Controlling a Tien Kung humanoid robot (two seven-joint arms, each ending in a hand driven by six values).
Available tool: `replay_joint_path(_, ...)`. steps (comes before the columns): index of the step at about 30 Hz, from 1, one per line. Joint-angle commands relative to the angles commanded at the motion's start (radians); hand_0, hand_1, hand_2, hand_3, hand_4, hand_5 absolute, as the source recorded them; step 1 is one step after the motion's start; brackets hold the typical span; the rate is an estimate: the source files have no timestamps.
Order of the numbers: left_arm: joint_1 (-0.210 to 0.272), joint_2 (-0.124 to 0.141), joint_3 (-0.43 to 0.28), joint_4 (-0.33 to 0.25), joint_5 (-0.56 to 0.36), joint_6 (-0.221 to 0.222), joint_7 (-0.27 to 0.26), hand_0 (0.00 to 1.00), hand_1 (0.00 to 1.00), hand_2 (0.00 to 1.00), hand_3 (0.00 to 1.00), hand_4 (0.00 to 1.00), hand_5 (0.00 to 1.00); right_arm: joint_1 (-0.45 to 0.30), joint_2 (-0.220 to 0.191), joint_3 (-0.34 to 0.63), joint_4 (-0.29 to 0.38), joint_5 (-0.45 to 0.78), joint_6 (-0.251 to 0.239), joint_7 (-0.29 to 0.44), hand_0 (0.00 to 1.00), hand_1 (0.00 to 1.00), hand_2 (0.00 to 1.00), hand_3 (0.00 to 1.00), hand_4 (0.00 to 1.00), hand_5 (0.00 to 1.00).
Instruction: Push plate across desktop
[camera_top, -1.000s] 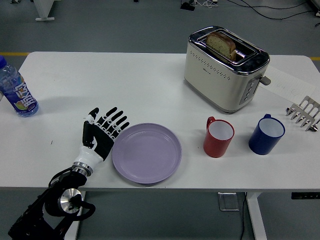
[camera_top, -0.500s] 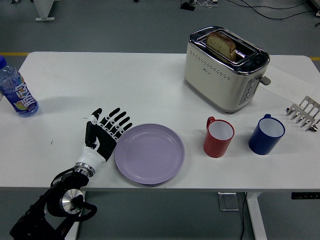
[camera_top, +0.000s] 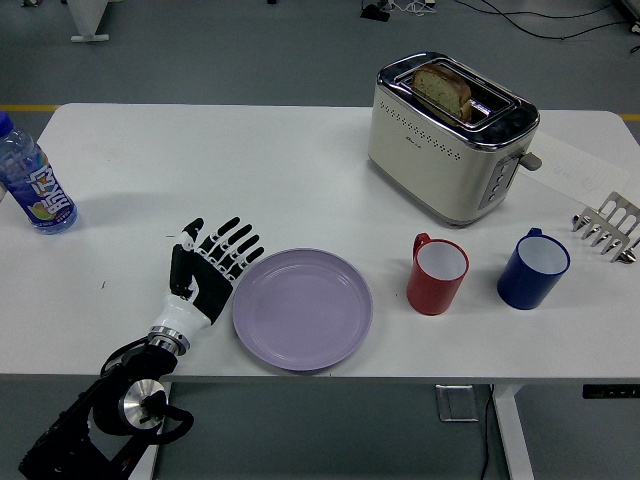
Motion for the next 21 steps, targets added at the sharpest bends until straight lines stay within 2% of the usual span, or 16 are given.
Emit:
replay_joint_path(12, -0.003, 0.000, -0.099, -0.018, 0.038, 0.019, 0.013, 0.726, 0.727, 0.696, 0.658, 0.576, 0.998, 0.001, -0.002, -0.005, -0.002, 0.007, 0.002, 0.006, 0.582, 0.521, 0.611, 0.597, 0.299, 0.581)
replay_joint_path(21, 0.010, 0.003, -0.217, -0.047, 0.074, 0.034, 0.045, 0.730, 0.727, 0.697, 0.664, 0.577, 0.998, 0.003, -0.003, -0.008, -0.003, 0.017, 0.001, 0.010, 0.582, 0.521, 0.611, 0.597, 0.299, 0.581)
